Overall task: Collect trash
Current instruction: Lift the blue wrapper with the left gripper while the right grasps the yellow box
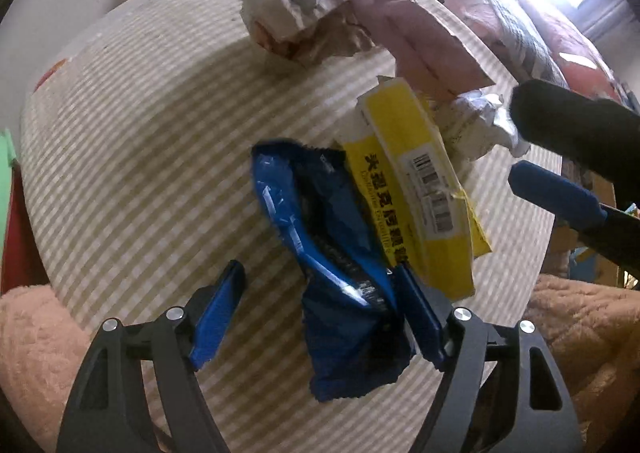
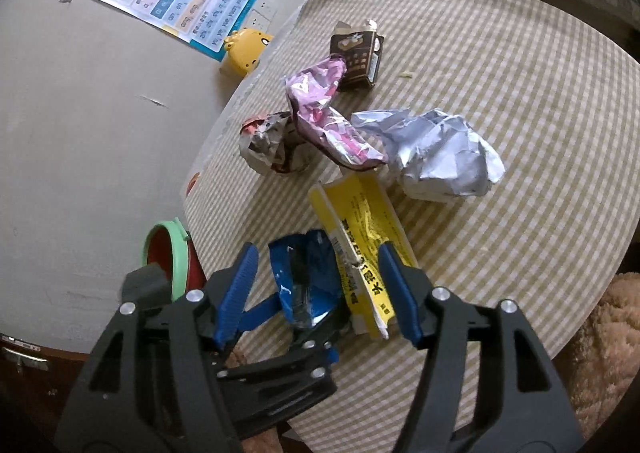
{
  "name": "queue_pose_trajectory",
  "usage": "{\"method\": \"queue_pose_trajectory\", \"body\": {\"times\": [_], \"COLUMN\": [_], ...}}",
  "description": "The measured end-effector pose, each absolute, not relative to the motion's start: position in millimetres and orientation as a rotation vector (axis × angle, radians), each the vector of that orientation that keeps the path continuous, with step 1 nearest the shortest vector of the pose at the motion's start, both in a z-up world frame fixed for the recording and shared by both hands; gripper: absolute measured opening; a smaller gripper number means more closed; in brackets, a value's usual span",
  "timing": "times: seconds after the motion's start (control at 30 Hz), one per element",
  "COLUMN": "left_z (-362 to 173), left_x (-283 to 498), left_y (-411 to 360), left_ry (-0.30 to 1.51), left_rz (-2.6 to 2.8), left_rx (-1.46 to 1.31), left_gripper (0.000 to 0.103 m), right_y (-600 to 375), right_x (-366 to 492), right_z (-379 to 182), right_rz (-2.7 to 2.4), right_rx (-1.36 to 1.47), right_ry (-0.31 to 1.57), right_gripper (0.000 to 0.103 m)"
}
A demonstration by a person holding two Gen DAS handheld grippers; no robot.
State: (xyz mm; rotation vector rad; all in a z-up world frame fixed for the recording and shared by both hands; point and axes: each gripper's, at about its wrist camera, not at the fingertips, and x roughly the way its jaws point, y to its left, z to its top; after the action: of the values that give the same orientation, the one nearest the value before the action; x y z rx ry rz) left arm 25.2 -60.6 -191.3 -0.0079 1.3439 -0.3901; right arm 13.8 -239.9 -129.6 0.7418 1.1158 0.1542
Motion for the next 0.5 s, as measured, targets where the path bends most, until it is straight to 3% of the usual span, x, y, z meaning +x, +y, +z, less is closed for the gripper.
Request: {"method": "queue_pose_trajectory", "body": {"times": [0.37, 0.5], "left_z": [-187.3, -193.3], "left_x": [37.1, 35.6], "left_y": [-30.6, -43.0], "left_ry": [1.368, 1.369], "left_rz": [-0.374, -0.369], "left_rx": [-0.181, -0.119], "left_gripper": [0.074, 0.075], "right_y": [-234.9, -235.2], "right_x": [15.0, 15.8], "right_z": [-133.6, -136.0], "right_rz": [0.143, 0.134], "right_rx": [0.741, 0.74], "right_ry": [1.138, 1.146], "right_gripper": [0.061, 0.061]}}
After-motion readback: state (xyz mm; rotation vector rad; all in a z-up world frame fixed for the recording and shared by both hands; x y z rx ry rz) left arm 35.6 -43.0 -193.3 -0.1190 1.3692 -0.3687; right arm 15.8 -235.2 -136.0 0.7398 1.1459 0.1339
